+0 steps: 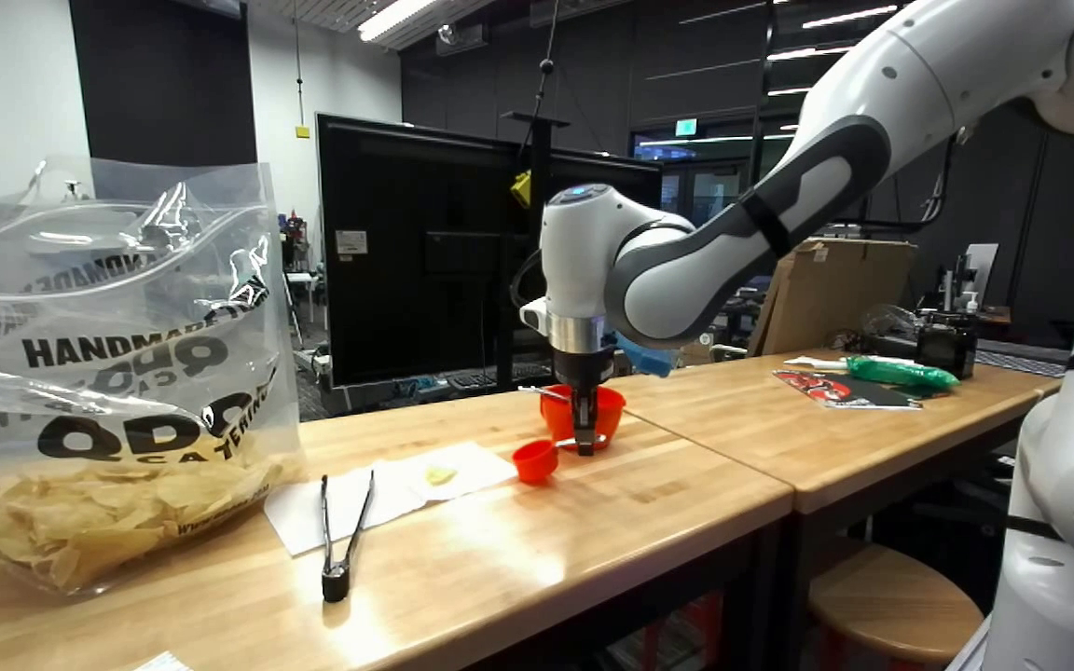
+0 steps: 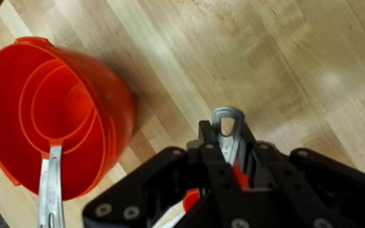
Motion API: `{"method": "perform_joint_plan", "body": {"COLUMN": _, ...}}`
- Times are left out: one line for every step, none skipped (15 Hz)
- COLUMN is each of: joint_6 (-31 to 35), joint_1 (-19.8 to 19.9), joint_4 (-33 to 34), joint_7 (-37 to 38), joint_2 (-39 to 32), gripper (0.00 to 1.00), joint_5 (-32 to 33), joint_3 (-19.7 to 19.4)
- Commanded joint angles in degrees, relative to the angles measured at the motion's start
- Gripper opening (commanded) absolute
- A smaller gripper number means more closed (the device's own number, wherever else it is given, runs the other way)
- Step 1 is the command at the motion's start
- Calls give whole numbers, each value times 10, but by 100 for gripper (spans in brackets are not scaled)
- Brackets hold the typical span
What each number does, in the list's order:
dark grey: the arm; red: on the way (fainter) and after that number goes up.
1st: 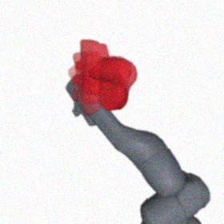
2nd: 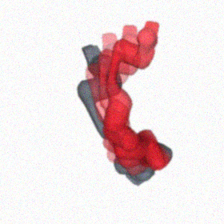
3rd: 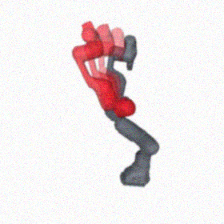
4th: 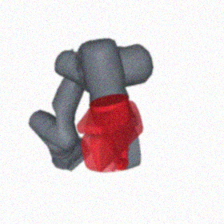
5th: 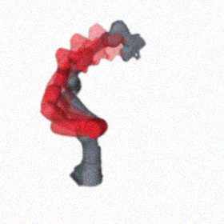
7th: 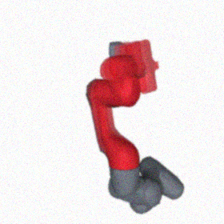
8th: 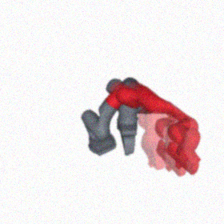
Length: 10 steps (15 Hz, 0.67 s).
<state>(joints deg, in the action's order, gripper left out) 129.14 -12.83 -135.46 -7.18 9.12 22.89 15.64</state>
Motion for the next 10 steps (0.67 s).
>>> {"method": "perform_joint_plan", "body": {"joint_6": 1, "joint_1": -8, "joint_4": 21, "joint_7": 14, "joint_2": -19, "gripper": 5, "joint_5": 5, "joint_3": 6}}
{"method": "perform_joint_plan", "body": {"joint_6": 1, "joint_1": -9, "joint_4": 25, "joint_7": 14, "joint_2": -22, "gripper": 5, "joint_5": 7, "joint_3": 8}}
{"method": "perform_joint_plan", "body": {"joint_6": 0, "joint_1": -10, "joint_4": 30, "joint_7": 14, "joint_2": -26, "gripper": 5, "joint_5": 7, "joint_3": 10}}
{"method": "perform_joint_plan", "body": {"joint_6": -1, "joint_1": -12, "joint_4": 36, "joint_7": 14, "joint_2": -30, "gripper": 5, "joint_5": 7, "joint_3": 12}}
{"method": "perform_joint_plan", "body": {"joint_6": 0, "joint_1": -13, "joint_4": 41, "joint_7": 15, "joint_2": -34, "gripper": 5, "joint_5": 9, "joint_3": 14}}
{"method": "perform_joint_plan", "body": {"joint_6": -1, "joint_1": -14, "joint_4": 48, "joint_7": 18, "joint_2": -38, "gripper": 5, "joint_5": 15, "joint_3": 15}}
{"method": "perform_joint_plan", "body": {"joint_6": -5, "joint_1": -16, "joint_4": 58, "joint_7": 18, "joint_2": -42, "gripper": 5, "joint_5": 15, "joint_3": 17}}
{"method": "perform_joint_plan", "body": {"joint_6": -4, "joint_1": -17, "joint_4": 65, "joint_7": 21, "joint_2": -44, "gripper": 5, "joint_5": 20, "joint_3": 18}}
{"method": "perform_joint_plan", "body": {"joint_6": -6, "joint_1": -18, "joint_4": 73, "joint_7": 21, "joint_2": -47, "gripper": 5, "joint_5": 22, "joint_3": 19}}
{"method": "perform_joint_plan", "body": {"joint_6": -5, "joint_1": -19, "joint_4": 78, "joint_7": 21, "joint_2": -49, "gripper": 5, "joint_5": 23, "joint_3": 19}}
